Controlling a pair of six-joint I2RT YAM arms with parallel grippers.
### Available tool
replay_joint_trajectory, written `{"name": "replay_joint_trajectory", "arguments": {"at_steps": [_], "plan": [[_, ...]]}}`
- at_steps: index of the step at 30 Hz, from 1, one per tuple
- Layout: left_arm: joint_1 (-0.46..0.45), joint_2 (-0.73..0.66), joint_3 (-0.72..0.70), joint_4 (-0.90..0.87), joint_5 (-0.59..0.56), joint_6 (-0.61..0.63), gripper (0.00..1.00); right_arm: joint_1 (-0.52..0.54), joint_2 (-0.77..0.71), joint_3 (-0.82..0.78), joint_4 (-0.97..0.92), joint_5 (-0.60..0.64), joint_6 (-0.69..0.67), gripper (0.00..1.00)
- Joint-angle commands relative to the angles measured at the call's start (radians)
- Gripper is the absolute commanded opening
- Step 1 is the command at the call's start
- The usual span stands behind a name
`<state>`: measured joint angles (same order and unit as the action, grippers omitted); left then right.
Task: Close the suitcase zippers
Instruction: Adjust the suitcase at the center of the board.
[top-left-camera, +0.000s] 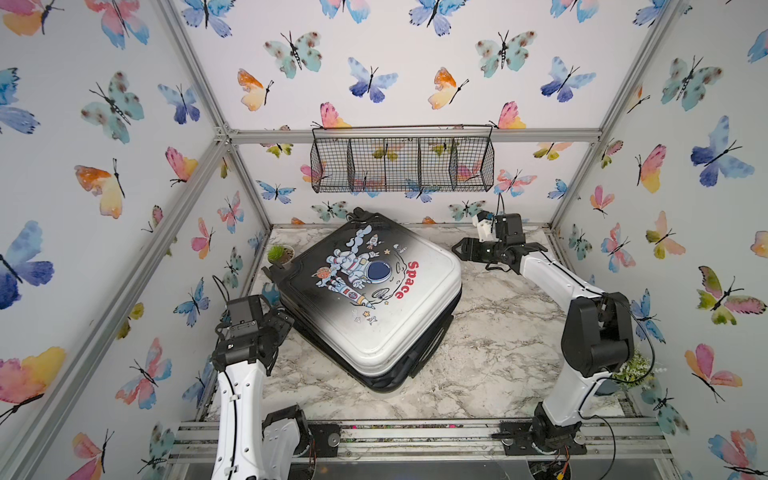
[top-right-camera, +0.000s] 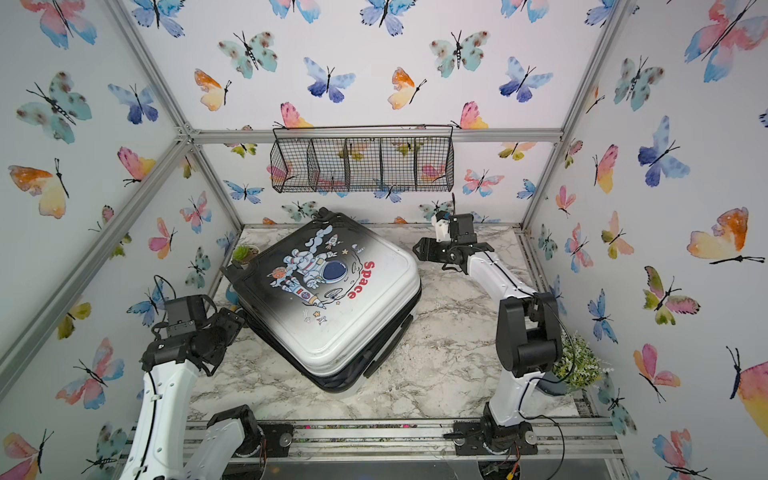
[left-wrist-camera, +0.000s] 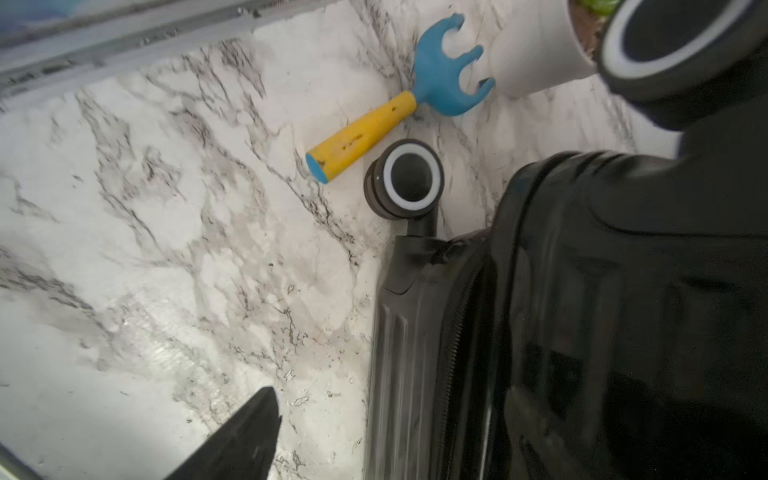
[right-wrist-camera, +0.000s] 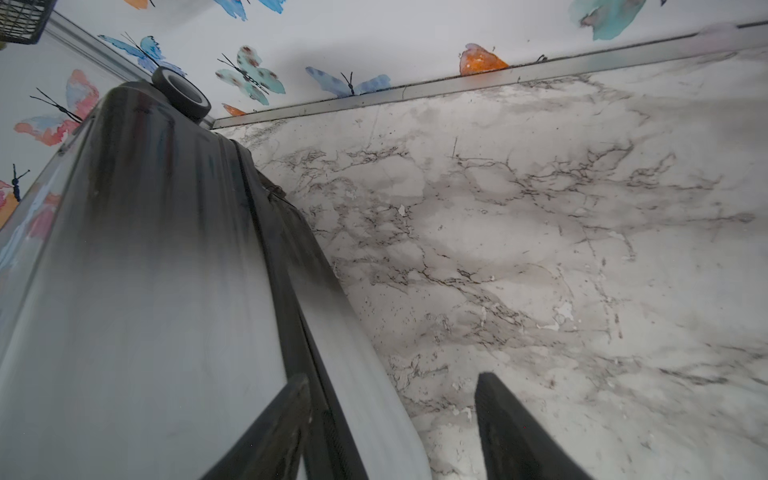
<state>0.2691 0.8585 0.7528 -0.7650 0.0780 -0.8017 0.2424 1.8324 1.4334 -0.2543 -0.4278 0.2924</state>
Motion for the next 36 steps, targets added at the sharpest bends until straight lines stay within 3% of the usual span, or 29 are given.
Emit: {"name": "replay_joint_trajectory", "arguments": {"at_steps": [1, 5, 10, 15, 18, 22, 26, 30, 36], "plan": [[0.007, 0.043, -0.010, 0.149, 0.106, -0.038, 0.80, -0.004, 0.010, 0.032, -0.010, -0.041, -0.018, 0.66], [0.007, 0.126, -0.060, 0.175, 0.159, -0.011, 0.70, -0.004, 0.031, 0.030, -0.022, -0.065, -0.034, 0.66], [0.007, 0.181, -0.096, 0.223, 0.137, 0.017, 0.41, -0.004, 0.052, 0.031, -0.034, -0.075, -0.067, 0.66], [0.007, 0.232, -0.076, 0.279, 0.197, 0.038, 0.16, -0.003, 0.065, 0.045, -0.060, -0.098, -0.101, 0.66], [0.005, 0.256, -0.045, 0.241, 0.184, 0.065, 0.24, -0.005, 0.050, 0.026, -0.059, -0.100, -0.106, 0.66], [0.007, 0.190, -0.035, 0.190, 0.122, 0.088, 0.27, -0.005, 0.039, 0.013, -0.063, -0.077, -0.114, 0.66], [-0.004, 0.207, -0.125, 0.274, 0.216, 0.067, 0.20, -0.004, 0.040, 0.032, -0.074, -0.102, -0.113, 0.66], [-0.016, 0.216, -0.153, 0.322, 0.212, 0.063, 0.13, -0.003, 0.010, 0.009, -0.106, -0.128, -0.145, 0.66], [0.007, 0.362, 0.022, 0.257, 0.212, 0.189, 0.00, -0.003, -0.040, -0.084, -0.144, -0.147, -0.185, 0.65]]}}
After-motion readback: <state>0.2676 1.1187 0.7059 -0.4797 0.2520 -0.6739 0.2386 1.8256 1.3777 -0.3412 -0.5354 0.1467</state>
